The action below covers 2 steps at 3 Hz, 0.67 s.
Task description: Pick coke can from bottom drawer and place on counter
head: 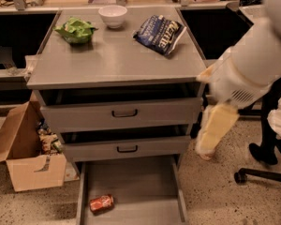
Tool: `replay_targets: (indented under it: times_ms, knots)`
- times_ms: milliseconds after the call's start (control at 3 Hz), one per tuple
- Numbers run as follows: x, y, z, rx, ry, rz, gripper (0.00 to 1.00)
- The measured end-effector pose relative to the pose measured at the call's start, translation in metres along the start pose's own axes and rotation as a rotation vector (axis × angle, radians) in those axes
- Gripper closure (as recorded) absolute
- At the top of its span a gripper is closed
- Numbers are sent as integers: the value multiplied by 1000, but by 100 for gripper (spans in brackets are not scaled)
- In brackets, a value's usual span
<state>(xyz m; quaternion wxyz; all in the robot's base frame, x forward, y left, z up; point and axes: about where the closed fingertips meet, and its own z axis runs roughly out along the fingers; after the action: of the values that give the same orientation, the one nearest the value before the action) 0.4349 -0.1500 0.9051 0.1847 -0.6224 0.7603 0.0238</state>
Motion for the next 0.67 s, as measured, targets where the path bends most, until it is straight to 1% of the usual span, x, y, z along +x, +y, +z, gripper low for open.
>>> replay_targets:
  times_ms: [333, 667]
  knots:
    - [-44, 44, 104, -121, -107, -17, 0]
    - [-87, 68, 174, -194, -202, -34, 0]
